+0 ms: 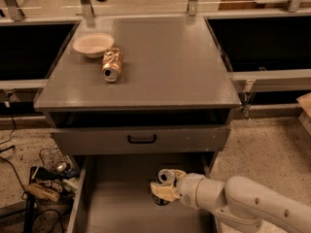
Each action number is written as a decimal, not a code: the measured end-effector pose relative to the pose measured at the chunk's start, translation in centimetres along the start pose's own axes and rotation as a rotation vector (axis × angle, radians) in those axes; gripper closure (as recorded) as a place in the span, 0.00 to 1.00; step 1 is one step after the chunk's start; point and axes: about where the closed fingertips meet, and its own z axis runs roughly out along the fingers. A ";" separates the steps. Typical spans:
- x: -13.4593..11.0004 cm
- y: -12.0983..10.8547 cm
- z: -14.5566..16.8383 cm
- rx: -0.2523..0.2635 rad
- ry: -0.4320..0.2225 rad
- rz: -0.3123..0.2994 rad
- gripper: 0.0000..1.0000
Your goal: Place pepsi can into middle drawer
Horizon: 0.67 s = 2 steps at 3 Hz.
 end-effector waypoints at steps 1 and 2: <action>0.2 -2.2 2.4 0.047 -0.038 0.015 1.00; 0.2 -2.2 2.4 0.047 -0.038 0.015 1.00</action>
Offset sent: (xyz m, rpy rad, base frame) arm 0.0396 0.0030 -0.0293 0.0054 -0.0291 -0.0825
